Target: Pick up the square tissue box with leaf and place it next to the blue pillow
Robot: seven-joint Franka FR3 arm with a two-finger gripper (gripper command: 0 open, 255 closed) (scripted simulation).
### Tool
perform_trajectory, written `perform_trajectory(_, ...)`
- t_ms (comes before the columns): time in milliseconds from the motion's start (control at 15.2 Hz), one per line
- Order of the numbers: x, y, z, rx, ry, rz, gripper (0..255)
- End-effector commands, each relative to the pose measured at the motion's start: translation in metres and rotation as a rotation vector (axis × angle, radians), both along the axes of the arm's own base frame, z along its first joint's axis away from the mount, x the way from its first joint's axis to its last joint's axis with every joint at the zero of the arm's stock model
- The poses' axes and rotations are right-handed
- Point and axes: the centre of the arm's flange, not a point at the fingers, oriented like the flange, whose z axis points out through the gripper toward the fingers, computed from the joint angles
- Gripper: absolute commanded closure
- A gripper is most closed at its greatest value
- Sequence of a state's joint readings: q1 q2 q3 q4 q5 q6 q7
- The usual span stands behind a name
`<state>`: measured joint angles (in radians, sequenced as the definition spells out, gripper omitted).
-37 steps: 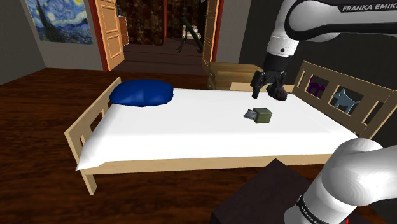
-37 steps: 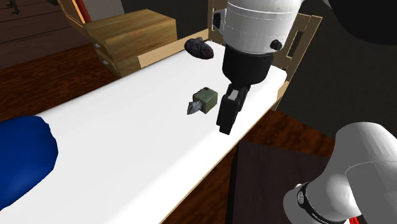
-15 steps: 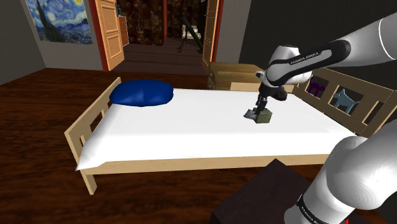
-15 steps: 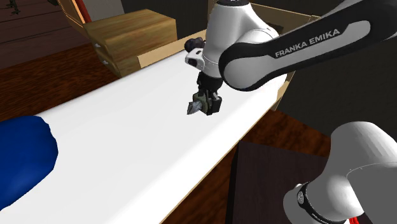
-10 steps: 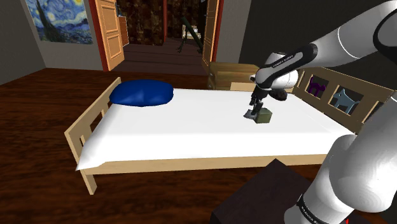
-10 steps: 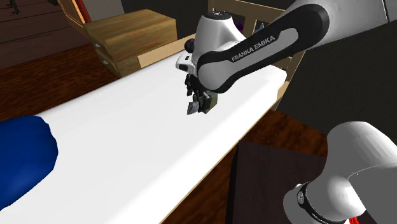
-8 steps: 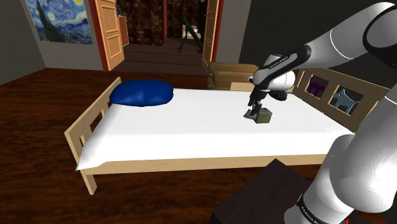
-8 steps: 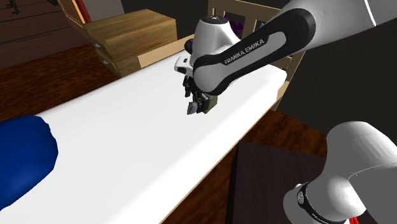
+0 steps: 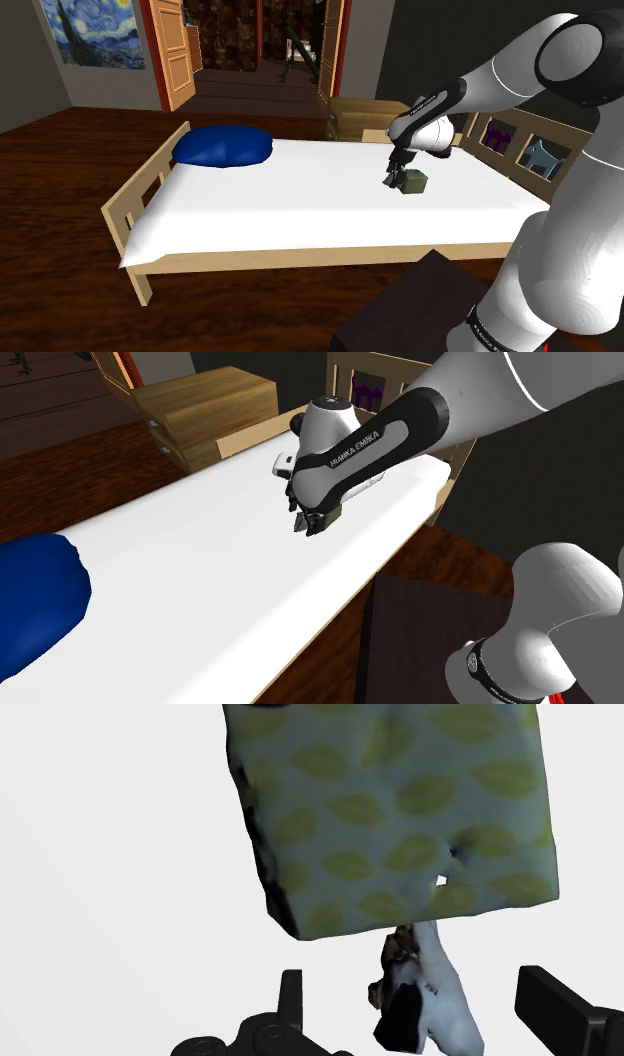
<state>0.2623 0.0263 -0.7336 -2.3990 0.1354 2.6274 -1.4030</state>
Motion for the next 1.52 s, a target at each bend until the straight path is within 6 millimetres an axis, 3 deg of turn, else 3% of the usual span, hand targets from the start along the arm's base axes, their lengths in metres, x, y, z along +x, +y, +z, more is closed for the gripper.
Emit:
perform_trajectory(0,0.0,0.0,-0.001,0.0,0.0,0.0,0)
perform_trajectory(264,0.0,0.0,-0.001,0.0,0.0,0.0,0)
perform_trajectory(330,0.0,0.0,-0.001,0.0,0.0,0.0,255)
perform_trajectory(924,0.0,0.0,-0.001,0.0,0.0,0.0,255)
perform_trajectory(1452,0.0,0.0,0.041,0.0,0.0,0.0,255)
